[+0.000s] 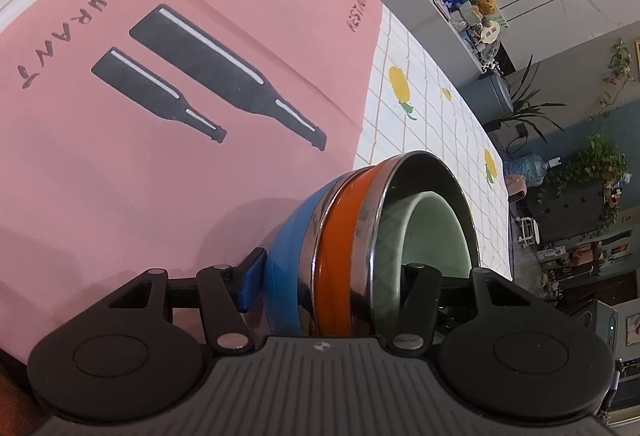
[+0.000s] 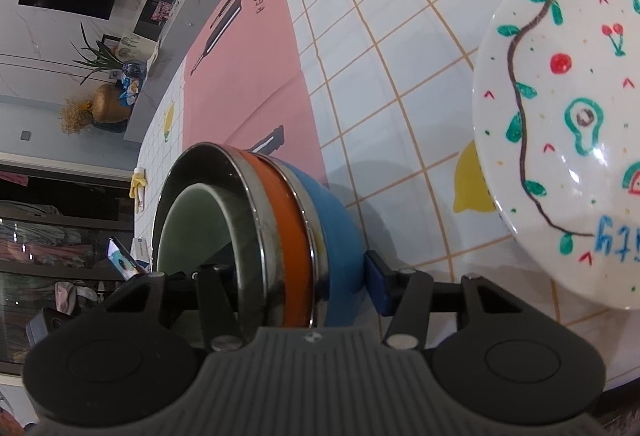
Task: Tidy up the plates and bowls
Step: 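Close both grippers on the rim of the nested bowl stack, then lift the bowl stack with both grippers and lower it onto the white plate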
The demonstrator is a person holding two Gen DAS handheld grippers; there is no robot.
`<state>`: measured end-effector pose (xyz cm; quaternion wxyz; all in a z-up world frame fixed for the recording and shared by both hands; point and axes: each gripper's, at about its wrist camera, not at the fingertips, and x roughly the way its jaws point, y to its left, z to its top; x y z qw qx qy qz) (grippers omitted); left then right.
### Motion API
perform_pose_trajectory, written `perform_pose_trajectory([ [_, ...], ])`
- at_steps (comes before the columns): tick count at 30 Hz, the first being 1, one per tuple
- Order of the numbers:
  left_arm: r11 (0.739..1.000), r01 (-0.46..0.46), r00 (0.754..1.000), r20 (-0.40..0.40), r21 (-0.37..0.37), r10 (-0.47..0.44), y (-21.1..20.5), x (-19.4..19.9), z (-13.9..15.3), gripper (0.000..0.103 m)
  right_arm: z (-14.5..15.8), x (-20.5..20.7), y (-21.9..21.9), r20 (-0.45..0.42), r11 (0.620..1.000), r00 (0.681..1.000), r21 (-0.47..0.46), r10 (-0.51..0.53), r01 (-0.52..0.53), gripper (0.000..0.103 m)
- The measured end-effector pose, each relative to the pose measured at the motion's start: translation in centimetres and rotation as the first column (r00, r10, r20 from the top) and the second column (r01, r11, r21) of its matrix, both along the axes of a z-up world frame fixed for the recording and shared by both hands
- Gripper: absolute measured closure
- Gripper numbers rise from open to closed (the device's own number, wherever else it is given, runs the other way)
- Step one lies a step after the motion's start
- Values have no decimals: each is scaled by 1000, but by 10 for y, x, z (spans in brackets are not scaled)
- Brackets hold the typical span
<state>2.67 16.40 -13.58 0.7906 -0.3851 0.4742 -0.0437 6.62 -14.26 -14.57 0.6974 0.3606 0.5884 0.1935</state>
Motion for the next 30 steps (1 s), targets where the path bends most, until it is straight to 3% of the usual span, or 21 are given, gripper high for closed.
perform_pose_trajectory([
  [14, 995, 86, 992, 88, 41, -90, -52, 0, 39, 39, 36, -22, -52, 70, 997, 996, 50, -60, 57, 51],
  [30, 960, 279, 949, 152, 1, -276, -158, 41, 60, 40, 77, -30, -165, 154, 978, 966, 30, -208, 205, 51],
])
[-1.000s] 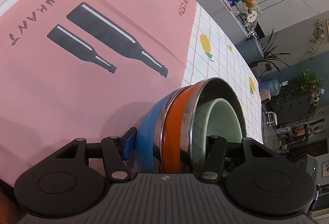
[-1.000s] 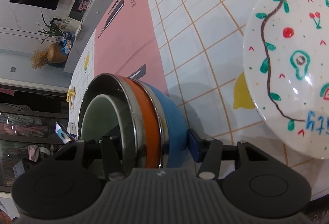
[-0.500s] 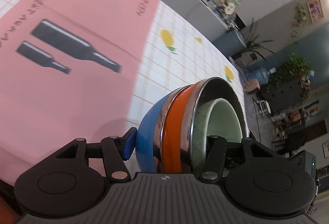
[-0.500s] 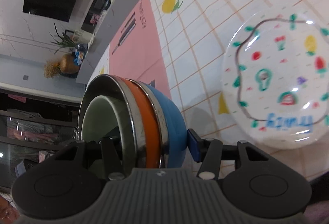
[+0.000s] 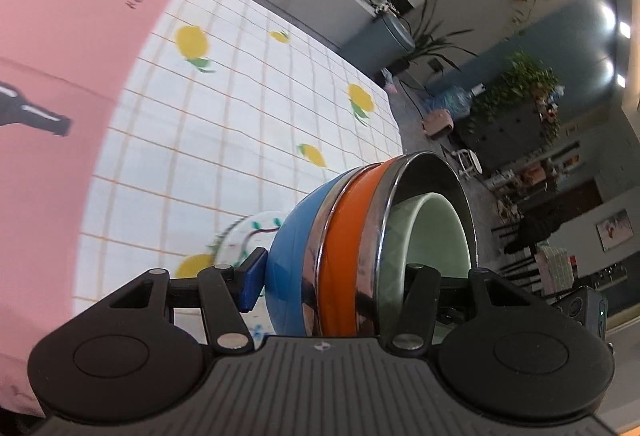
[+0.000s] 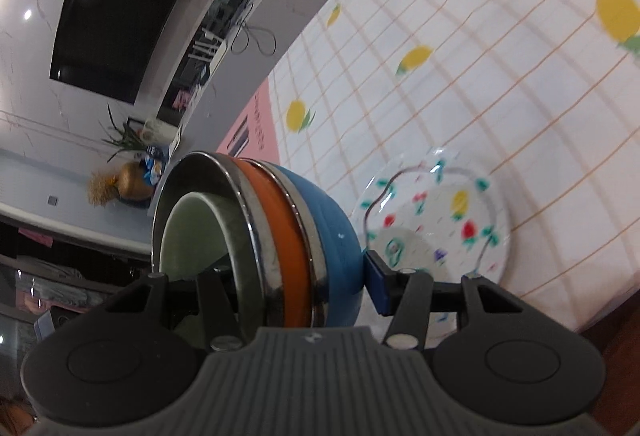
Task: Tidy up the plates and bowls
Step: 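Lift the bowl stack with both grippers and lower it onto the white plate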
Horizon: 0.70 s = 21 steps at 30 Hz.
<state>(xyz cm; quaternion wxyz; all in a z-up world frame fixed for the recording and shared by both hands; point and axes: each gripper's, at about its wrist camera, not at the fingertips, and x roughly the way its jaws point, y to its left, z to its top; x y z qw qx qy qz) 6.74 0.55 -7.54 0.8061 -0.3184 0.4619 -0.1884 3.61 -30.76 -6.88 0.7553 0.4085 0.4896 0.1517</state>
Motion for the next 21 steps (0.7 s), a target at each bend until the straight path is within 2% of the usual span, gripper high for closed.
perform_pose_trajectory([
  [8, 1000, 11, 998, -67, 3, -11, -19, 16, -24, 40, -20, 11, -24, -65, 1000, 998, -2, -14, 14, 51],
  [17, 1000, -22, 992, -125, 14, 23, -15, 20, -48, 40, -52, 23, -23, -118, 1000, 993, 12, 6, -5, 51],
  [21, 999, -32, 990, -141, 1, 31, -12, 20, -53, 40, -56, 26, -21, -122, 1000, 992, 6, 20, -19, 51],
])
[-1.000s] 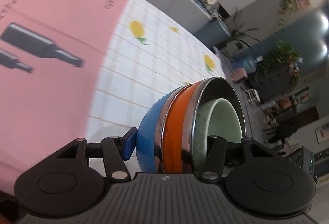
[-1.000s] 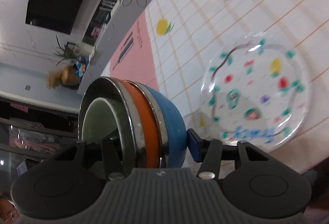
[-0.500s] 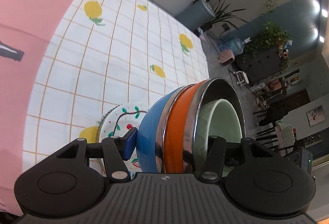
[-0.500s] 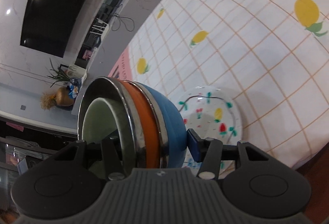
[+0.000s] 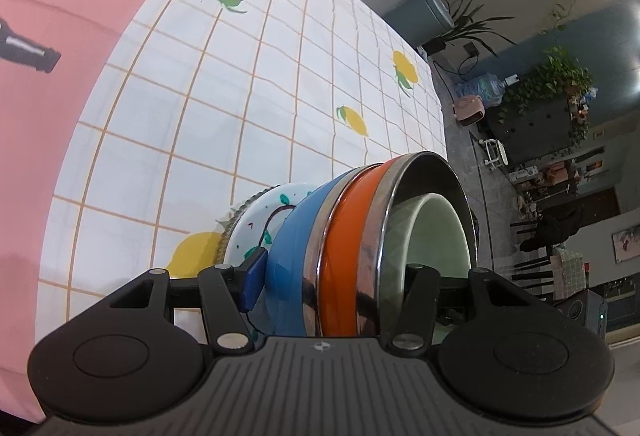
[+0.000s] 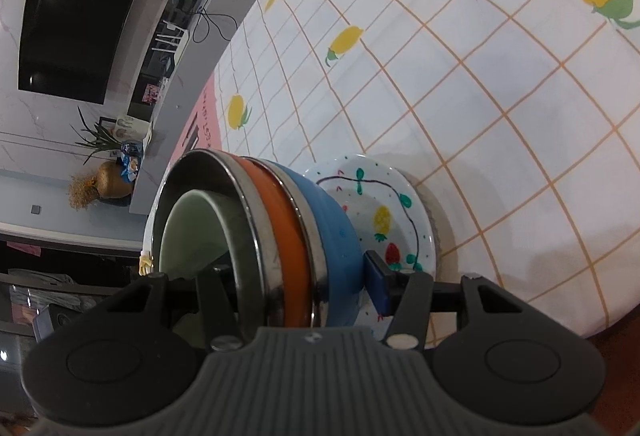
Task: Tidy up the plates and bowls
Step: 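Lift the bowl stack with both grippers and lower it onto the white plate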
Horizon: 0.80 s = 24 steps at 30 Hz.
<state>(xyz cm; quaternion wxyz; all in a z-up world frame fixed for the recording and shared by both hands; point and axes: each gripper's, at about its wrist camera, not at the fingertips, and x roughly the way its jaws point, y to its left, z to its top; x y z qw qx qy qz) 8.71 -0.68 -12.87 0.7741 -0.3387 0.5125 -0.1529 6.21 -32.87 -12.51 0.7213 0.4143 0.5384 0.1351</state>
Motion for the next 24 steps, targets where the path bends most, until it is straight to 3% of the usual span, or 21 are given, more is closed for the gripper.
perform_pose_trajectory([
  [17, 1000, 6, 1000, -11, -12, -6, -2, 5, -5, 42, 0, 5, -1, 9, 999, 1000, -34, 21, -20, 48],
  [20, 1000, 11, 1000, 19, 29, -12, -3, 3, 1, 44, 5, 4, 3, 28, 998, 999, -53, 27, -26, 38],
  [24, 999, 10, 999, 35, 47, -12, -3, 2, 5, 44, 16, 4, 8, 57, 991, 998, -127, 37, -30, 35],
])
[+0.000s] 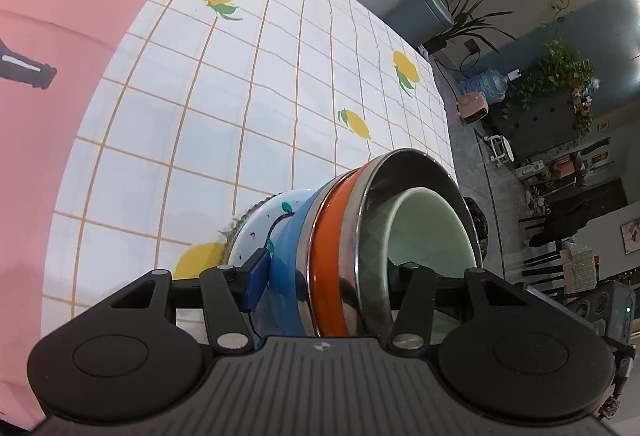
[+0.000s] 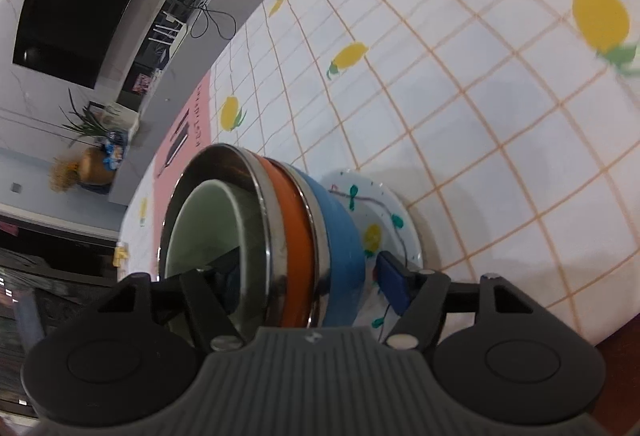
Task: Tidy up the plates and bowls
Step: 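Lift the bowl stack with both grippers and lower it onto the white plate, then open both grippers and lift them away from the bowl stack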
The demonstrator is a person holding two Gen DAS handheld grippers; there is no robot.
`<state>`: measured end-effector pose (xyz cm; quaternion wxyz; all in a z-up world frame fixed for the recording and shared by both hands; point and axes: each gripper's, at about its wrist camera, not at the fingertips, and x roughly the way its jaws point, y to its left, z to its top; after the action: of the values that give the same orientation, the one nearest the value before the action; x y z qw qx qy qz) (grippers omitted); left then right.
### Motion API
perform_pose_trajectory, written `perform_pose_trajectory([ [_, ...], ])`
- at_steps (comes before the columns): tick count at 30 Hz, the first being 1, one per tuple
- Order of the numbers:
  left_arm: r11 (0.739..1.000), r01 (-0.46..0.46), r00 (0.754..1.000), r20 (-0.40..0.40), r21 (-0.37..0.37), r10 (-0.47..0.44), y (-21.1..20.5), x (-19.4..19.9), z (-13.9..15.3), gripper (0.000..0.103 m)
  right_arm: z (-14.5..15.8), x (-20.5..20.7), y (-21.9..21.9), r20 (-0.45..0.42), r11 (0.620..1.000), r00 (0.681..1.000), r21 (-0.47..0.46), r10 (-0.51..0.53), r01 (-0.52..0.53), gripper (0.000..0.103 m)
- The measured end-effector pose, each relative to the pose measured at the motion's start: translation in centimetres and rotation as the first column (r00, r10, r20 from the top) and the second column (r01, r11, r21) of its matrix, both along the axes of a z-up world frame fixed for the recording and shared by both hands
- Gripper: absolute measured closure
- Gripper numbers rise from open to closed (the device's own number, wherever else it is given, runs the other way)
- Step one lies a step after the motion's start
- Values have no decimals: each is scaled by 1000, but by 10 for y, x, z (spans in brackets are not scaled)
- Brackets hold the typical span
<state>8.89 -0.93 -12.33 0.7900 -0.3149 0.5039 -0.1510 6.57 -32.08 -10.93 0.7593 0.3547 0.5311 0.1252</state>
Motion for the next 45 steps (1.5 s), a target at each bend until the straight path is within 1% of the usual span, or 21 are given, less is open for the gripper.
perform_pose_trajectory([
  [3, 1000, -6, 999, 35, 17, 6, 1, -3, 7, 44, 3, -1, 0, 6, 1000, 1000, -2, 2, -2, 33],
  [5, 999, -8, 998, 69, 35, 6, 2, -6, 14, 42, 6, -1, 1, 11, 1000, 1000, -25, 0, 0, 31],
  [7, 998, -8, 994, 110, 64, 1, 2, -8, 22, 35, 9, -2, 3, 21, 999, 1000, -54, 1, 0, 29],
  [10, 992, -12, 984, 177, 122, -9, 0, -14, 38, 29, 19, -6, 7, 61, 995, 998, -96, 7, -2, 24],
  [11, 990, -17, 979, 202, 140, -12, 1, -17, 44, 29, 24, -8, 9, 78, 993, 997, -119, 10, 0, 22],
  [13, 986, -27, 967, 253, 166, -16, 3, -22, 58, 25, 37, -11, 14, 122, 982, 992, -188, 20, 3, 22],
  [16, 975, -51, 939, 342, 217, -27, 5, -35, 84, 22, 65, -17, 22, 207, 949, 978, -313, 32, 36, 20],
  [18, 950, -71, 913, 403, 304, -60, 2, -44, 104, 20, 86, -25, 28, 279, 919, 959, -387, 45, 69, 19],
  [20, 908, -111, 880, 465, 405, -100, -4, -57, 122, 20, 104, -34, 34, 344, 892, 937, -441, 66, 100, 17],
  [22, 867, -155, 841, 524, 474, -136, -11, -71, 136, 20, 121, -43, 42, 396, 864, 914, -486, 84, 131, 15],
  [23, 853, -174, 821, 551, 492, -151, -14, -78, 143, 20, 127, -47, 45, 416, 852, 904, -504, 96, 141, 14],
  [25, 838, -200, 788, 591, 508, -171, -17, -93, 155, 20, 138, -56, 52, 448, 832, 886, -533, 123, 154, 14],
  [28, 819, -229, 753, 630, 525, -193, -20, -113, 167, 20, 149, -73, 64, 481, 807, 862, -567, 160, 166, 14],
  [29, 807, -246, 741, 641, 537, -201, -21, -121, 169, 20, 152, -78, 68, 493, 799, 853, -576, 173, 171, 14],
  [31, 760, -293, 717, 659, 580, -226, -28, -133, 170, 19, 156, -91, 74, 515, 783, 835, -594, 194, 184, 11],
  [33, 718, -296, 699, 655, 630, -287, -36, -144, 169, 19, 158, -104, 81, 533, 767, 819, -611, 214, 197, 9],
  [35, 700, -292, 702, 643, 652, -306, -38, -152, 165, 19, 157, -117, 88, 541, 748, 808, -632, 236, 205, 8],
  [37, 701, -289, 716, 633, 652, -294, -37, -154, 161, 17, 153, -129, 95, 537, 725, 806, -655, 250, 212, 8],
  [39, 713, -274, 741, 614, 645, -271, -33, -157, 156, 17, 147, -139, 98, 533, 715, 808, -665, 253, 215, 8],
  [41, 726, -245, 775, 579, 643, -252, -28, -157, 148, 17, 141, -149, 101, 530, 711, 812, -667, 245, 221, 8],
  [45, 730, -175, 839, 488, 661, -241, -25, -159, 126, 17, 128, -168, 103, 524, 681, 822, -686, 222, 254, 8],
])
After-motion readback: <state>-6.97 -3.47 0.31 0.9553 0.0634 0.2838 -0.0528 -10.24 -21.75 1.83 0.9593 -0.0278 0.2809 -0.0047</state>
